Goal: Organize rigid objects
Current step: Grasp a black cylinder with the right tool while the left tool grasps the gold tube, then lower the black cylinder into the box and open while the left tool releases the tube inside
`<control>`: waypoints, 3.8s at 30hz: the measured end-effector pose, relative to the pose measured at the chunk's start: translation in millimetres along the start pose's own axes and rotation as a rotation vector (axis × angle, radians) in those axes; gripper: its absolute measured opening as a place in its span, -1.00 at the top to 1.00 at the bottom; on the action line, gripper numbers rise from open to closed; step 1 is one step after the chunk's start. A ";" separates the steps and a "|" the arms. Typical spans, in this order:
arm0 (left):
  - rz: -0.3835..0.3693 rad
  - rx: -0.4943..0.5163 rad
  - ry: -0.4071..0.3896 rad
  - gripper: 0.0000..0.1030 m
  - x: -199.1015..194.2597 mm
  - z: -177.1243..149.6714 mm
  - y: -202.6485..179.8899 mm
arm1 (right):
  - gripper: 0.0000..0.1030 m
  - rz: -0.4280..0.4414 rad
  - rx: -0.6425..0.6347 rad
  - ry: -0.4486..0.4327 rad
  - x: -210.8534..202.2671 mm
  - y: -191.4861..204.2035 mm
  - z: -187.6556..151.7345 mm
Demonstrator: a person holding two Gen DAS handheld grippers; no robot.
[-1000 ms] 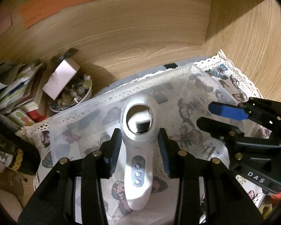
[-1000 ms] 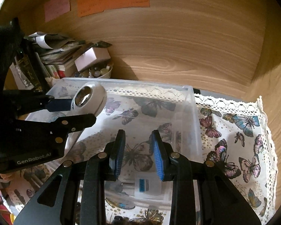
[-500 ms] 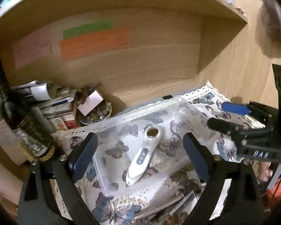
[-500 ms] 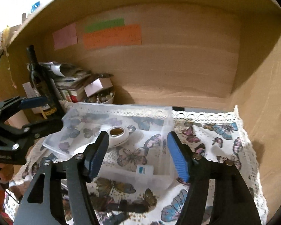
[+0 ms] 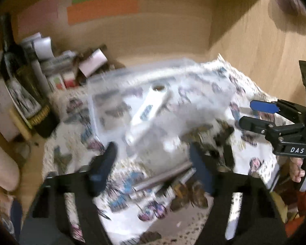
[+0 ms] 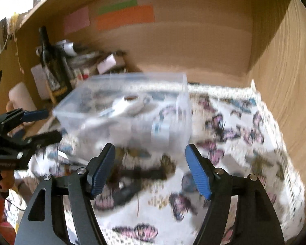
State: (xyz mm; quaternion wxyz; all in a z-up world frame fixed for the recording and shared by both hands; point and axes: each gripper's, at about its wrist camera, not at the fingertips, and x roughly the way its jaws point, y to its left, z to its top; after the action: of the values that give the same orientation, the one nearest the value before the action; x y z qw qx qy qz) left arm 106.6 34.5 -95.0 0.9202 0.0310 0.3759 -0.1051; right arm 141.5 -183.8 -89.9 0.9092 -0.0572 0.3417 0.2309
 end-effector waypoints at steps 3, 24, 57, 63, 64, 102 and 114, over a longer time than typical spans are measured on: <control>-0.062 -0.013 0.037 0.24 6.7 -10.4 -4.8 | -0.32 0.016 -0.003 0.056 5.9 3.3 -18.8; -0.223 0.074 0.129 0.68 29.4 -28.6 -54.4 | 0.65 0.037 -0.023 0.147 27.1 13.4 -48.2; -0.082 0.039 -0.015 0.56 -3.8 -11.1 -43.9 | 0.65 0.041 0.045 0.005 -13.9 -1.7 -38.1; -0.027 -0.024 -0.138 0.56 -30.5 13.7 -24.2 | 0.65 0.047 0.043 -0.066 -19.5 1.3 -12.7; -0.021 -0.031 -0.153 0.56 -32.7 17.0 -21.1 | 0.65 0.048 0.041 -0.083 -20.4 2.5 -6.2; 0.067 -0.111 -0.002 0.56 80.9 79.0 49.5 | 0.65 0.042 -0.014 0.039 97.2 12.8 76.5; 0.044 -0.132 0.002 0.56 72.2 78.7 51.2 | 0.47 0.050 -0.033 0.064 99.4 18.6 76.3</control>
State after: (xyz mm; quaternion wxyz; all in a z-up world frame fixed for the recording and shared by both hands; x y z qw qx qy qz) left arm 221.8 61.5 -90.2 0.9220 -0.0216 0.3820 -0.0600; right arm 243.9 -109.5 -95.3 0.8907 -0.0709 0.3679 0.2574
